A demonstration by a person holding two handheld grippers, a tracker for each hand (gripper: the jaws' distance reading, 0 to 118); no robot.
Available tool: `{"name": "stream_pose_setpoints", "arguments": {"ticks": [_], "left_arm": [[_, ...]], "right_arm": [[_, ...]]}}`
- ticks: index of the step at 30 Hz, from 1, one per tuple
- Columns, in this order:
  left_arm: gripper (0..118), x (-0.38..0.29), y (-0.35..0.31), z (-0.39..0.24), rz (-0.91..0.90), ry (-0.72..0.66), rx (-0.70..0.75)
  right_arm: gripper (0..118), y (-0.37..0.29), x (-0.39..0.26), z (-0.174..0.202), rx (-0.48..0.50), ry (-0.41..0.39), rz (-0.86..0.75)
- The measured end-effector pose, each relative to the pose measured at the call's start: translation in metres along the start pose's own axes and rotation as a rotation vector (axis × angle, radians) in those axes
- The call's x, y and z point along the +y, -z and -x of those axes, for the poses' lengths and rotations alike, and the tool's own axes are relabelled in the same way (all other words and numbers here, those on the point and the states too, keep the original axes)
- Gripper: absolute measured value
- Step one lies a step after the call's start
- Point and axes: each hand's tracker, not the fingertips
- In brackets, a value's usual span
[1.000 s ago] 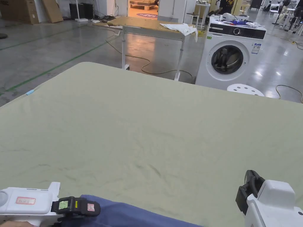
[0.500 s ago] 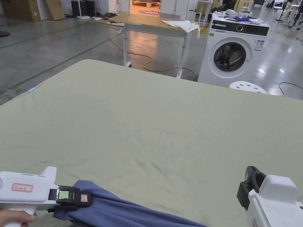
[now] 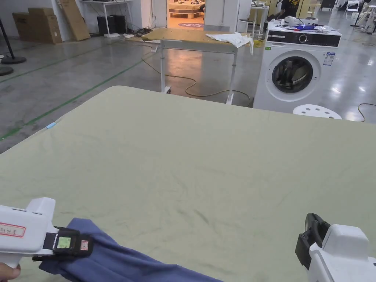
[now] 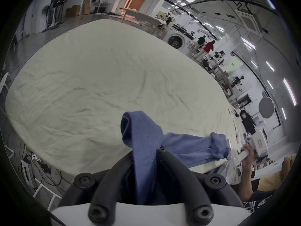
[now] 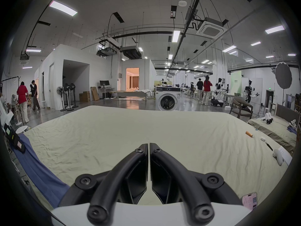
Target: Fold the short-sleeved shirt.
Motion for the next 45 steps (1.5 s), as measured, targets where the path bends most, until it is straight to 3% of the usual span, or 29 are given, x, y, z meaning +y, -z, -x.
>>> {"name": "stream_pose_setpoints", "arguments": {"ticks": [10, 18, 24, 26, 30, 31, 38, 42, 45], "left_arm": [[7, -0.013, 0.054, -0.11, 0.066, 0.074, -0.136], [8, -0.032, 0.168, -0.137, 0.251, 0.065, -0.036], [9, -0.044, 0.195, -0.151, 0.272, 0.089, 0.045], [14, -0.044, 0.196, -0.154, 0.272, 0.101, 0.054], [57, -0.039, 0.187, -0.159, 0.286, 0.126, -0.026], [59, -0.038, 0.178, -0.161, 0.283, 0.123, -0.057], [54, -0.02, 0.132, -0.153, 0.15, 0.05, -0.196], [20, -0.024, 0.139, -0.146, 0.146, 0.061, -0.079], [16, -0.037, 0.162, -0.146, 0.221, 0.107, -0.038]], "right_arm": [[1, -0.004, -0.002, -0.003, 0.001, 0.012, 0.006], [1, -0.009, -0.008, -0.016, -0.026, 0.017, 0.021], [1, -0.012, -0.012, -0.027, -0.054, 0.023, 0.038], [1, -0.012, -0.013, -0.028, -0.059, 0.022, 0.043], [1, -0.012, -0.014, -0.029, -0.06, 0.023, 0.049], [1, -0.012, -0.014, -0.029, -0.06, 0.024, 0.049], [1, -0.016, -0.012, -0.031, -0.06, 0.031, 0.044], [1, -0.018, -0.012, -0.033, -0.062, 0.034, 0.043], [1, -0.019, -0.014, -0.035, -0.065, 0.029, 0.046]]}}
